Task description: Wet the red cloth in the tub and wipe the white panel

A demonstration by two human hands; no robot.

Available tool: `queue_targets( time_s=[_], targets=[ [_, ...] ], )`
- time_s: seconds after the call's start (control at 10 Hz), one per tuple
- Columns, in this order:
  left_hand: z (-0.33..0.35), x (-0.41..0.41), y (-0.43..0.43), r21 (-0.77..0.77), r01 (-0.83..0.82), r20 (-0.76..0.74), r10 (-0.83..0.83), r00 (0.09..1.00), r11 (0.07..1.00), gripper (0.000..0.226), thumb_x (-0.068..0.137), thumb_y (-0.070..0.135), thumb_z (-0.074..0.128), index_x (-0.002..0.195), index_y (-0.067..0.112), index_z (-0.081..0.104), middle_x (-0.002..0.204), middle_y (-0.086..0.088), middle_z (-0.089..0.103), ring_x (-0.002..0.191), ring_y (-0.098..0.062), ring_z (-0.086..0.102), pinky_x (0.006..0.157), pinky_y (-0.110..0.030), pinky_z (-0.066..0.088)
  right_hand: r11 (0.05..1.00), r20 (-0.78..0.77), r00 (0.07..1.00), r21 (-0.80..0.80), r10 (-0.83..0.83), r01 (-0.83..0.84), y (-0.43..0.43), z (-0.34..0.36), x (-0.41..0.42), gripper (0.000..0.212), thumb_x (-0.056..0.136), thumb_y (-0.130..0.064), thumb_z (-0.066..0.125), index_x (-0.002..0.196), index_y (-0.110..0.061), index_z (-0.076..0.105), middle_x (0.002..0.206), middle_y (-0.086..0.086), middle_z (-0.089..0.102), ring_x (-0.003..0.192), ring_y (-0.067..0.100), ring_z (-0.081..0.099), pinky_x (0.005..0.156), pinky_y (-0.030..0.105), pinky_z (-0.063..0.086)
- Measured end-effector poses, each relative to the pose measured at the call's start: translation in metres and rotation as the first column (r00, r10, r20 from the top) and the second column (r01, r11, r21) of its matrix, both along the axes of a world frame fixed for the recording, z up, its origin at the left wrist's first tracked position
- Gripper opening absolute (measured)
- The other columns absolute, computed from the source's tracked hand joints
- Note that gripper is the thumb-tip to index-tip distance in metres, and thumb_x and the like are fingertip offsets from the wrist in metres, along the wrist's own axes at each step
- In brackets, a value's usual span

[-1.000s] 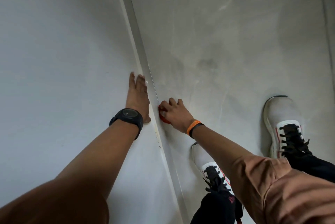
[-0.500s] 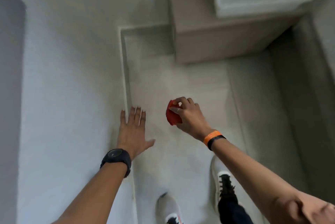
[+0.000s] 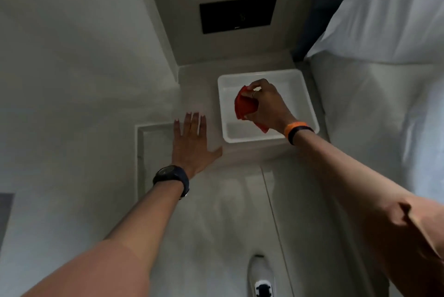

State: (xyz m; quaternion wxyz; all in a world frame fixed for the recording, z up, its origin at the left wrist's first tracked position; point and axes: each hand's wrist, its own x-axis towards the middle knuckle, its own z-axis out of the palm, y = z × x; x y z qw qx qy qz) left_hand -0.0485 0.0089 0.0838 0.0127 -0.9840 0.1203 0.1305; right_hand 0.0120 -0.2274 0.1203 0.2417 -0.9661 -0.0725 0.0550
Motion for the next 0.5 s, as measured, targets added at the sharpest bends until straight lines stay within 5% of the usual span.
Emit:
queue_targets(
  time_s=[0.1, 0.2, 0.4, 0.5],
  targets=[
    [-0.032, 0.026, -0.009, 0.053, 0.000, -0.012, 0.000, 1.000, 0.999, 0.105, 0.089, 0.078, 0.030, 0.163, 0.007, 0.007, 0.170, -0.012, 0.003, 0.158, -0.031, -0.001, 0.126, -0.058, -0.002, 1.000, -0.098, 0.995, 0.000, 0.024, -0.024, -0.016, -0.044, 0.032, 0.075, 0.072, -0.025, 0.089, 0.139, -0.014, 0.056, 0.146, 0.008, 0.040, 0.134, 0.030, 0.038, 0.111, 0.046, 0.043],
    [-0.061, 0.033, -0.011, 0.042, 0.015, -0.063, -0.012, 0.998, 0.999, 0.113, 0.074, 0.077, 0.004, 0.163, 0.007, 0.012, 0.170, -0.012, 0.008, 0.157, -0.032, 0.004, 0.126, -0.058, 0.000, 0.991, -0.173, 0.980, -0.078, 0.097, -0.112, -0.026, -0.083, 0.047, 0.078, 0.078, -0.027, 0.083, 0.146, -0.021, 0.047, 0.152, 0.007, 0.034, 0.139, 0.032, 0.032, 0.111, 0.054, 0.032],
    [-0.086, 0.037, -0.007, -0.024, -0.042, -0.123, 0.038, 0.992, 0.999, 0.114, 0.073, 0.079, 0.003, 0.163, 0.010, 0.010, 0.171, -0.008, 0.004, 0.157, -0.030, 0.005, 0.127, -0.053, 0.007, 0.924, -0.239, 0.949, -0.272, 0.205, -0.268, -0.039, -0.100, 0.052, 0.084, 0.092, -0.056, 0.059, 0.158, -0.025, 0.018, 0.168, 0.007, 0.008, 0.154, 0.028, 0.006, 0.120, 0.063, 0.006],
    [-0.075, 0.037, -0.007, -0.041, -0.072, -0.056, 0.069, 0.996, 0.997, 0.112, 0.076, 0.078, 0.003, 0.163, 0.009, 0.014, 0.170, -0.011, 0.007, 0.157, -0.030, 0.007, 0.127, -0.053, 0.008, 0.932, -0.044, 0.981, -0.306, 0.190, -0.194, -0.035, -0.081, 0.043, 0.084, 0.091, -0.062, 0.055, 0.158, -0.023, 0.022, 0.167, 0.011, 0.010, 0.155, 0.030, 0.005, 0.121, 0.064, 0.004]
  ],
)
